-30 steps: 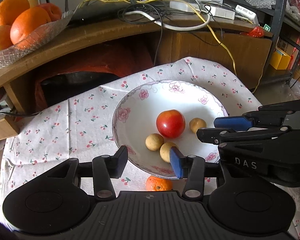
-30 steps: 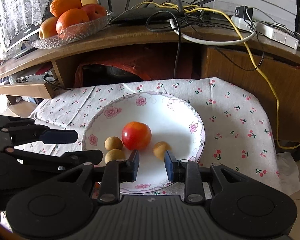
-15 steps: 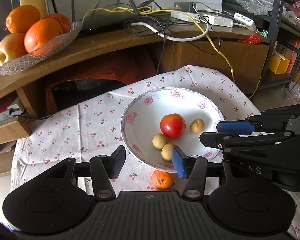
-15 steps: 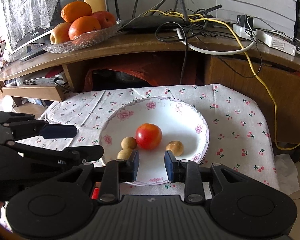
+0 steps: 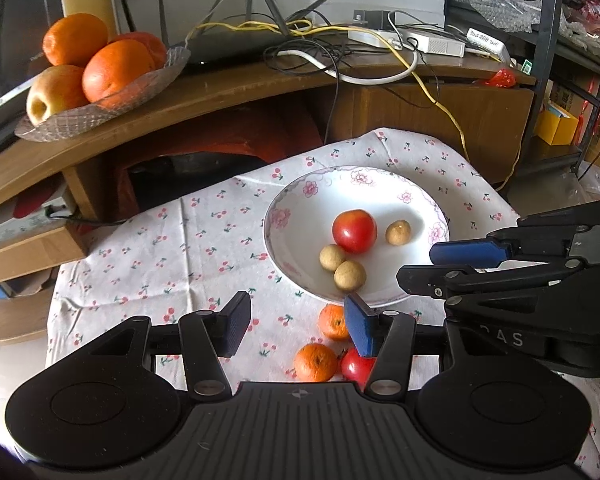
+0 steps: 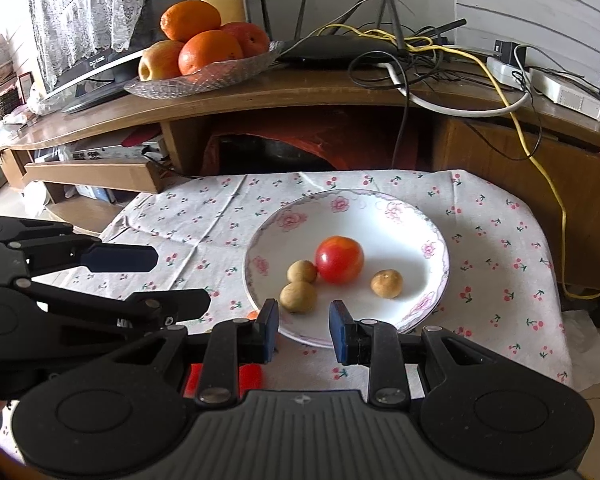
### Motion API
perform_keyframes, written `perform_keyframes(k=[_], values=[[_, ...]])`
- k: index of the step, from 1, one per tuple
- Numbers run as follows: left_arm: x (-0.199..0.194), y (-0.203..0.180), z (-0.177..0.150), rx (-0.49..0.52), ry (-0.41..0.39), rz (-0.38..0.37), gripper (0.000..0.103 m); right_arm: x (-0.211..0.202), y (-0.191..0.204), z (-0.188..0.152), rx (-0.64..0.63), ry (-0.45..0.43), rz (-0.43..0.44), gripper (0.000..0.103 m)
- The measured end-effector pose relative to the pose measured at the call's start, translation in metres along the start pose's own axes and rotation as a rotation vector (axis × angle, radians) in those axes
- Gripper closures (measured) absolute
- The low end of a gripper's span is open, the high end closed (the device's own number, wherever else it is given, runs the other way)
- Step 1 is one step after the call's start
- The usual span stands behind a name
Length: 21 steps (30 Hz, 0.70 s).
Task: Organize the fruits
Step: 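Move both open tools back from the bowl toward the tomatoes and oranges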
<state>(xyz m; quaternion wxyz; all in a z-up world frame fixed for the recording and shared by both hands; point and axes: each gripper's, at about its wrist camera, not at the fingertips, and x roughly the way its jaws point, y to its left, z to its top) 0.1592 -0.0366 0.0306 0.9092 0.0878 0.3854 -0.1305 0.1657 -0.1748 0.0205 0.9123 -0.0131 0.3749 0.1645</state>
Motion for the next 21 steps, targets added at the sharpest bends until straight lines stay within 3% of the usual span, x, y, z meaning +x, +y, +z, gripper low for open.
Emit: perform_keyframes(k=[12,21], values=[[-0.016,0.008,-0.018,0.001,0.012,0.015,0.044,-0.003,0.018,-0.01,-0.009,0.027,0.044,0.074],[-0.021,0.026,-0.047,-0.03,0.063,0.008,0.044,0.01,0.046,-0.025,-0.064,0.094,0.108,0.074]])
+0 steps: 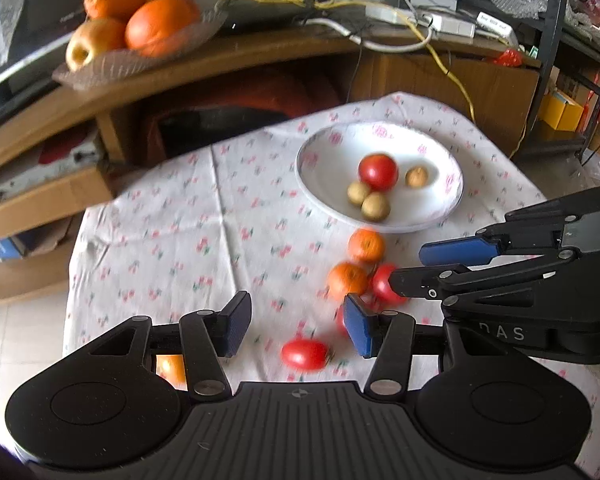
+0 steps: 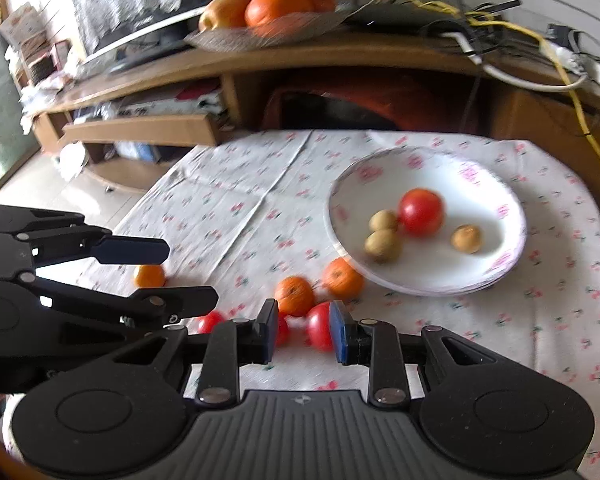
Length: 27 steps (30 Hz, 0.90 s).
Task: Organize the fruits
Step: 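Move both open tools back from the bowl toward the tomatoes and oranges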
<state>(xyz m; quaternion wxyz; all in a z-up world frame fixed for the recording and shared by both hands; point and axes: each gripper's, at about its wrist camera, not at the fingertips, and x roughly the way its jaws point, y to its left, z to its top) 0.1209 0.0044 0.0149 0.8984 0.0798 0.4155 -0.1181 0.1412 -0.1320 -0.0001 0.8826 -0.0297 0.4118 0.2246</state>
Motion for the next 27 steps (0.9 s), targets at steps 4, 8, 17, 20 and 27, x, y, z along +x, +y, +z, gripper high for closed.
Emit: perform_keyframes(k=[4,8,17,20,27], values=[[-0.001,0.009,-0.014,-0.005,0.026,0.0,0.043,0.009,0.014,-0.006,-0.032,0.031,0.034,0.074],[-0.005,0.018,-0.025,-0.005,0.046,-0.002,0.04,0.012,0.024,-0.012,-0.06,0.043,0.073,0.074],[-0.011,0.036,-0.042,-0.015,0.069,-0.009,0.037,0.025,0.048,-0.014,-0.159,0.068,0.122,0.074],[-0.011,0.042,-0.044,-0.022,0.072,-0.004,0.036,0.031,0.053,-0.012,-0.195,0.069,0.132,0.074],[-0.014,0.056,-0.047,-0.058,0.066,0.007,0.034,0.056,0.064,-0.001,-0.263,0.098,0.113,0.072]])
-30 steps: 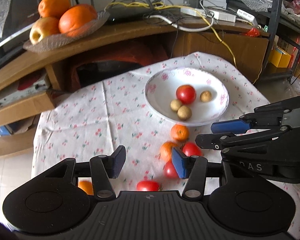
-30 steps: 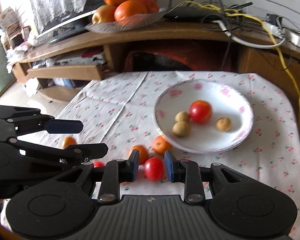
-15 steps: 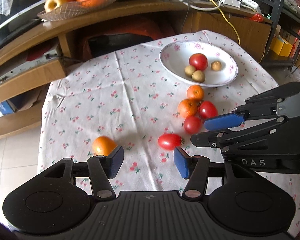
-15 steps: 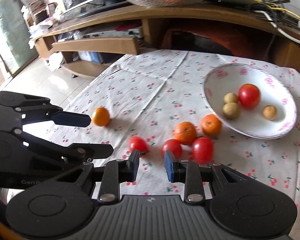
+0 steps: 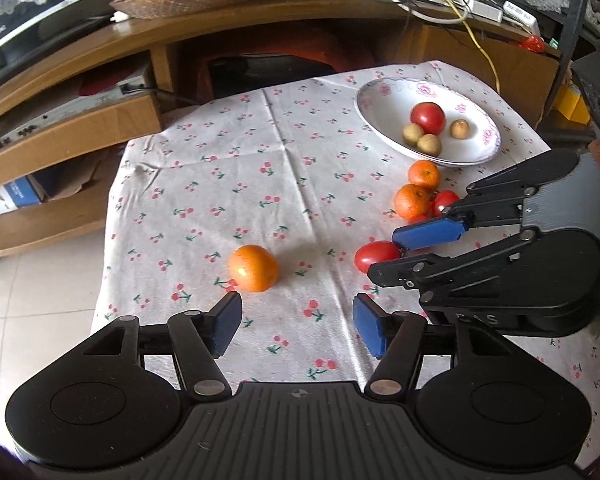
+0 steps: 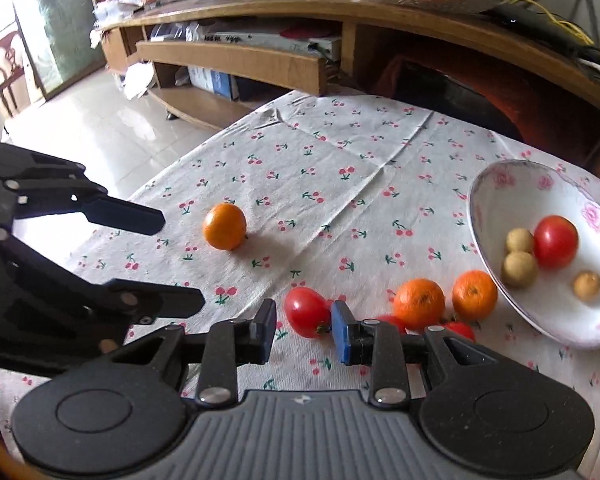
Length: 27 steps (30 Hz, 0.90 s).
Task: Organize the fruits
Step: 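Move both open tools back from the bowl toward the tomatoes and oranges, then grasp a red tomato with the right tool while the left tool grasps an orange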
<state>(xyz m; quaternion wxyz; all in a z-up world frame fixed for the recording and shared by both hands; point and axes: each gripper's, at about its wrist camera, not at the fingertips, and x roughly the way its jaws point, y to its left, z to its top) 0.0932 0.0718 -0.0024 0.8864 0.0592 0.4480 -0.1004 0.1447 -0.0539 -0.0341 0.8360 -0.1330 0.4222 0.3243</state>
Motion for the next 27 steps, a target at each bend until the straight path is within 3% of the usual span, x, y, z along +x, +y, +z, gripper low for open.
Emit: perform_keyframes(k=[6,15,25,27], values=[[0.009,0.008,0.002,-0.023,0.017,0.002,0.034,0.013,-0.003,-0.003,0.008,0.027,-0.009,0.072],[0.042,0.017,0.014,-0.067,0.034,0.039,0.037,-0.008,-0.008,-0.019,0.069,0.012,-0.002,0.074],[0.057,0.012,0.022,-0.074,0.047,0.08,0.063,-0.042,-0.018,-0.033,0.112,-0.005,-0.04,0.074],[0.056,0.01,0.022,-0.071,0.053,0.076,0.064,-0.049,-0.02,-0.038,0.12,-0.005,-0.055,0.074]])
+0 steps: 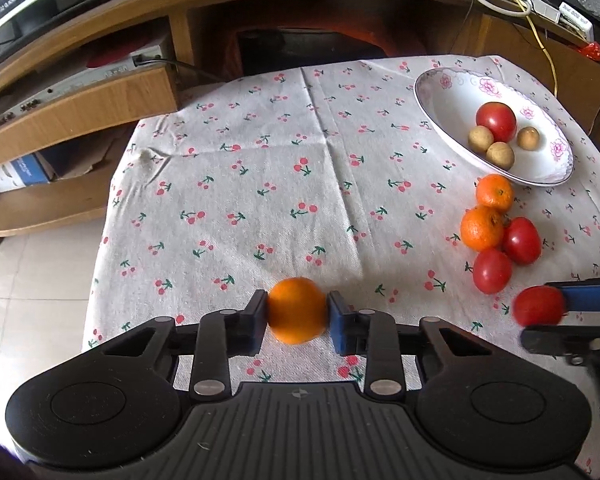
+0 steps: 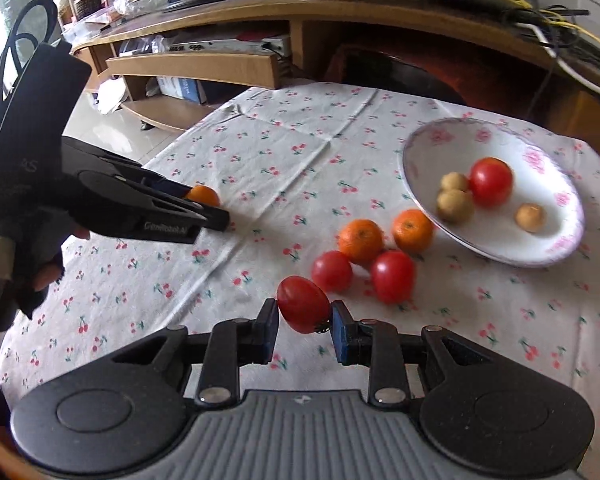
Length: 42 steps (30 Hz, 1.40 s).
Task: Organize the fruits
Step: 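Grasp a red tomato with the right tool while the left tool grasps an orange, then carry the held tomato and orange toward the white bowl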
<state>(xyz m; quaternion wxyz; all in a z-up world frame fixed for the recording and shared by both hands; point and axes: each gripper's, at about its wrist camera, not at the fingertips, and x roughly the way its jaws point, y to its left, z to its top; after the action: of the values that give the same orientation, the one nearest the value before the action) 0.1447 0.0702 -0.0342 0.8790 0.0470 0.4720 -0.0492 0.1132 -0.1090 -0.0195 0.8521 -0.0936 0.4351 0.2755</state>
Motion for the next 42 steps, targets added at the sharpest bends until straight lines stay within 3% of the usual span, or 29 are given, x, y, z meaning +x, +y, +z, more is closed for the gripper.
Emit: perform_keyframes(k=[8,16,24,27,29,32,37,42], values=[[-0.022,-0.035,-0.021,0.097,0.023,-0.068,0.064,-0.029,-0.015,-0.029,0.047,0.01,-0.056,0.074],[-0.047,-0.087,-0.038,0.179,0.012,-0.203,0.064,-0.039,-0.022,-0.056,0.075,0.029,-0.092,0.074],[-0.032,-0.109,-0.049,0.257,0.038,-0.195,0.061,-0.026,-0.029,-0.066,0.042,0.029,-0.114,0.074],[-0.032,-0.108,-0.049,0.266,0.039,-0.192,0.051,-0.024,-0.028,-0.064,0.021,0.036,-0.099,0.066],[-0.031,-0.108,-0.05,0.276,0.044,-0.192,0.036,-0.023,-0.028,-0.065,0.01,0.034,-0.098,0.064],[-0.032,-0.108,-0.052,0.285,0.045,-0.197,0.032,-0.022,-0.027,-0.065,-0.005,0.037,-0.093,0.062],[-0.031,-0.103,-0.051,0.268,0.049,-0.202,0.033,-0.023,-0.028,-0.064,-0.003,0.047,-0.087,0.062],[-0.031,-0.101,-0.051,0.247,0.048,-0.21,0.046,-0.025,-0.029,-0.064,0.012,0.047,-0.079,0.068]])
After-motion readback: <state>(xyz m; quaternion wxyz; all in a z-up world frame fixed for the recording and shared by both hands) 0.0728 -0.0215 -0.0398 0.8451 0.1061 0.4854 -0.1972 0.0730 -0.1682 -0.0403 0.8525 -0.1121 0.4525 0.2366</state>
